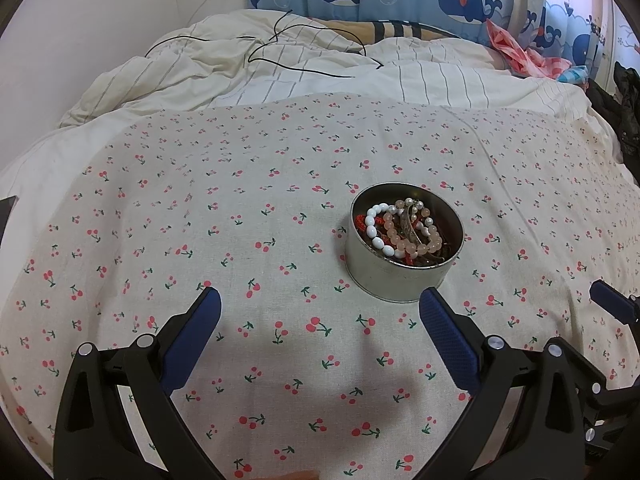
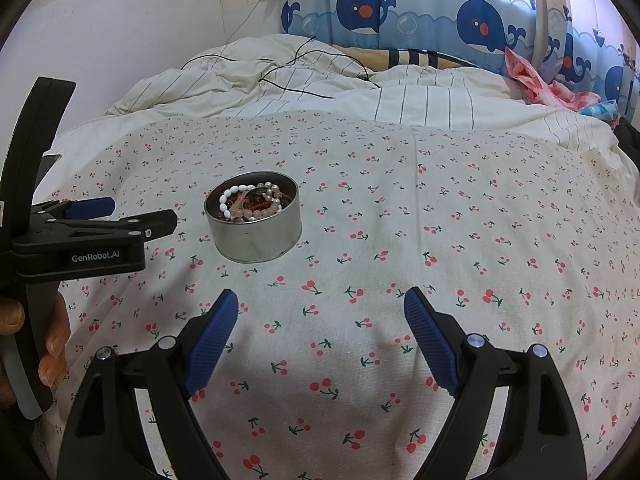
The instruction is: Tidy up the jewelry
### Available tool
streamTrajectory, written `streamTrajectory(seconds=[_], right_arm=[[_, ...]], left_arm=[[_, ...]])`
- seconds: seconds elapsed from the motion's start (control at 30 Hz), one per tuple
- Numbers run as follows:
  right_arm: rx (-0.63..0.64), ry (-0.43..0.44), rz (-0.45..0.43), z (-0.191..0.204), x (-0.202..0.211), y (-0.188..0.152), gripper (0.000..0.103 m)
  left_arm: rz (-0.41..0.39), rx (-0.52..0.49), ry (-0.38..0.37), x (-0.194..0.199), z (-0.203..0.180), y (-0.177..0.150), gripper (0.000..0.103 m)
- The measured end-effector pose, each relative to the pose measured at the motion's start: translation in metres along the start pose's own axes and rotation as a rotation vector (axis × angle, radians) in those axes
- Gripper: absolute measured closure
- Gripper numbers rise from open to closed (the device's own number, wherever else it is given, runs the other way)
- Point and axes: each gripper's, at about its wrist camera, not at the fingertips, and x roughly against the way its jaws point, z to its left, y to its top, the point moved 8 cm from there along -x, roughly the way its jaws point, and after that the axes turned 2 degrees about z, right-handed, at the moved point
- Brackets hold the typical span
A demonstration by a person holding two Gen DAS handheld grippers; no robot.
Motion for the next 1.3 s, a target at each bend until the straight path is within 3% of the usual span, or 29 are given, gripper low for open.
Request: streamTrajectory(seconds=[0.77, 0.87, 0.97, 1.1, 1.3], right_arm=[[0.0, 0.001, 0.001, -0.0003, 0.0002, 0.0005, 0.021], [-0.002, -0.001, -0.003, -0.0006, 0.0009, 0.0004, 0.021], [-0.015, -0.005, -0.012, -0.004, 0.0021, 0.0006, 0.021], [-0.028, -0.003, -0.007, -0.0082, 0.0023, -0.0003, 0.021], [-0.026, -0.003, -0.008, -0.009, 0.0042, 0.0028, 0.021]], left_arm=[[0.003, -0.034, 0.023, -0.0047, -0.0031, -0.0012, 0.008], [-0.006, -0.006, -0.03, -0.0045, -0.0039, -0.0013, 0.007], [-0.023, 0.075, -0.16, -0.002, -0.0007, -0.0021, 0.008], [-0.061, 0.06, -0.117, 0.0031, 0.0013, 0.0007, 0.008], [-0.007, 0.038, -0.058, -0.0057, 0.0017, -0.0002, 0.008]])
